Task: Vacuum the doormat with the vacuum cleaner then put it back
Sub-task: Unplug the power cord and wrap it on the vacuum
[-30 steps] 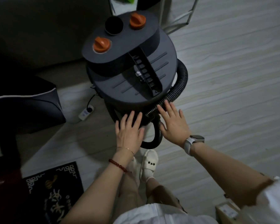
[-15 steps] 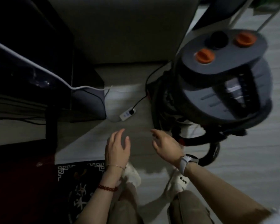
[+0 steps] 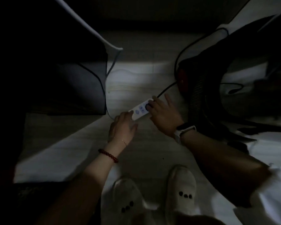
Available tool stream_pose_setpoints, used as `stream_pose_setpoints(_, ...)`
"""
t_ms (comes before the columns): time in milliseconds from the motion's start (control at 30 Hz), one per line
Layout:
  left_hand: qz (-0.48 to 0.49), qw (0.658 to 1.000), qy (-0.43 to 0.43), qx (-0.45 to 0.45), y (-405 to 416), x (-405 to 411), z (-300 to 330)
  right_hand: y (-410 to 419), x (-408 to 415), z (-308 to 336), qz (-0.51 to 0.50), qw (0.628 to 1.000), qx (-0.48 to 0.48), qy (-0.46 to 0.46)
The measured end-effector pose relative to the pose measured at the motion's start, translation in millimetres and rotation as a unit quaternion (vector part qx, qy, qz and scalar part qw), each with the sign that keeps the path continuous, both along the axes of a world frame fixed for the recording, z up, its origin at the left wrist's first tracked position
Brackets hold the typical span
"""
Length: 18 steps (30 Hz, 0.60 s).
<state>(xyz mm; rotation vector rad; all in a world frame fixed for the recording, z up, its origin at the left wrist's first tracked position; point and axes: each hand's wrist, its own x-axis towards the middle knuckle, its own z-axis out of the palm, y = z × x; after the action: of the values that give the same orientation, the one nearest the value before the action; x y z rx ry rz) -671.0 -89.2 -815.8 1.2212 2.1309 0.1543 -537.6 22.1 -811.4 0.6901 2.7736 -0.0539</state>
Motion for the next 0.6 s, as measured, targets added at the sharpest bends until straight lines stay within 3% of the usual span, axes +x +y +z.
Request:
stream_pose_setpoints(100, -0.05, 0.998, 0.023, -0.004, 20.6, 0.0, -60.4, 20.7, -19.3, -43.7, 0.0, 0.999, 0.029, -0.03)
stream_pose_setpoints(233, -0.068, 0.996, 0.043, -0.029, 37.2, 3.3, -104.9, 24.3, -26.4, -71.1, -0.042, 0.997, -0.024, -0.068)
stream_pose_setpoints(400, -0.034, 0.996, 0.078, -0.01, 39.2, 8.7, -116.1, 16.6, -20.5, -83.5, -0.115, 0.987, -0.095, 0.057)
stream_pose_setpoints(533, -0.036, 0.997, 0.062, 0.017, 37.2, 9.8, -113.1, 8.1, -20.1, -78.6, -0.161, 0.974, -0.127, 0.094)
stream_pose_setpoints(600, -0.035, 0.996, 0.075, 0.029, 35.4, 9.3, -118.5, 7.6, -20.0, -70.0, -0.191, 0.971, -0.131, 0.056)
